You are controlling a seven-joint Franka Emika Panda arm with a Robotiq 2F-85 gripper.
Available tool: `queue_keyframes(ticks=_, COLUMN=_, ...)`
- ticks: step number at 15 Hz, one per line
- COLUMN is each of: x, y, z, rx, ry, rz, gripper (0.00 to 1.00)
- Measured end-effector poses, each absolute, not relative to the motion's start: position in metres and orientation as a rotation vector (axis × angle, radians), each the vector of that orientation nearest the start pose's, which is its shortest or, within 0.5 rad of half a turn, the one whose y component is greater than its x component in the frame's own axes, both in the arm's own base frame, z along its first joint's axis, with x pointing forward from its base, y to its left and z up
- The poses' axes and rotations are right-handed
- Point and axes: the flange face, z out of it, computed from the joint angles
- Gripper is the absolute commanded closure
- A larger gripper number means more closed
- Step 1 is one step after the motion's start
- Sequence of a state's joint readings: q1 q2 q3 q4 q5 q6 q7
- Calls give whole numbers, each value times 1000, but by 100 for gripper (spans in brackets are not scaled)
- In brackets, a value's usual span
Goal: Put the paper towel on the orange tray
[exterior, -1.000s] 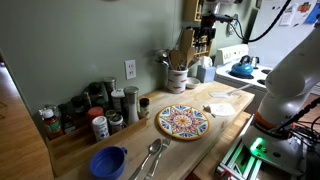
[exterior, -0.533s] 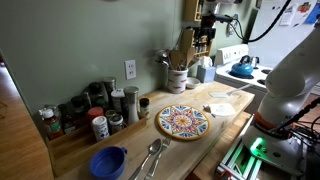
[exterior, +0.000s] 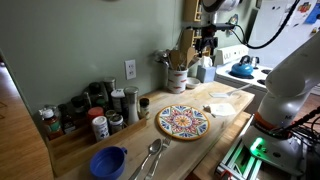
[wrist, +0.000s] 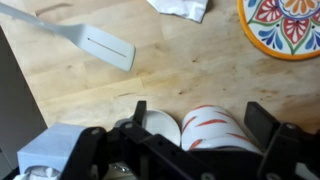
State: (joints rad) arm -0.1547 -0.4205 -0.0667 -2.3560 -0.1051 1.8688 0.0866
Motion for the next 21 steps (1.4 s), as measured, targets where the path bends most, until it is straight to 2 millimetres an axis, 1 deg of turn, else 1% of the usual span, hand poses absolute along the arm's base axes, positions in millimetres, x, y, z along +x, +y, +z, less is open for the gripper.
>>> queue_keyframes(ticks=2, x=385, y=-84, z=464, rx=-3233, ry=522, rz=182, gripper=0)
queue_keyframes(ticks=5, x=360, y=-59, z=441, rx=-3327, ry=700, rz=233, gripper=0)
queue_keyframes(ticks=7, x=344, y=-41, z=428, rx=-3383, ry=806, rz=278, gripper=0)
queue_keyframes(ticks=9, x=335, y=-31, z=422, rx=-3429, ry=901, rz=250, gripper=0)
queue_keyframes(ticks=13, x=330, y=-29, z=422, rx=-3439, ry=942, rz=225, gripper=0)
queue_keyframes(ticks=15, x=332, y=-24, z=418, rx=-3450, ry=914, rz=233, gripper=0)
queue_keyframes(ticks=17, x=336, y=-8, z=407, rx=-3482, ry=863, rz=236, gripper=0)
queue_keyframes(ticks=21, x=337, y=41, z=372, rx=-3573, ry=799, rz=286, gripper=0)
